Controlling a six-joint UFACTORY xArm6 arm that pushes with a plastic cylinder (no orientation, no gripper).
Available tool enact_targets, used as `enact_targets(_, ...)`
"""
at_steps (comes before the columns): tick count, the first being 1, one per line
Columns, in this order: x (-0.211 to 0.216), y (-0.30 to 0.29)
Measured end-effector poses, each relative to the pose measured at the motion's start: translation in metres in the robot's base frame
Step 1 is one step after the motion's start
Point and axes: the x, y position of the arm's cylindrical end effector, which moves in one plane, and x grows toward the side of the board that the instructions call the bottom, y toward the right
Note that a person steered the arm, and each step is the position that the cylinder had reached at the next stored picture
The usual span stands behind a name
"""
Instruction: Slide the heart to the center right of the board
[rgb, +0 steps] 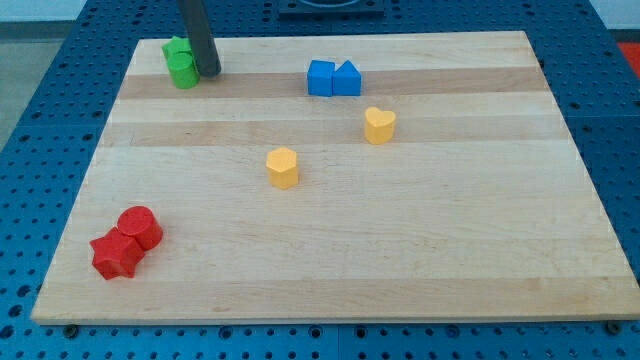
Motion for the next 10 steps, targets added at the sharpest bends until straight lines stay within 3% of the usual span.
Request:
enact_targets(3, 0.089, 0.087)
enact_targets(5, 0.117, 0.181)
enact_targets(10, 0.119, 0.368)
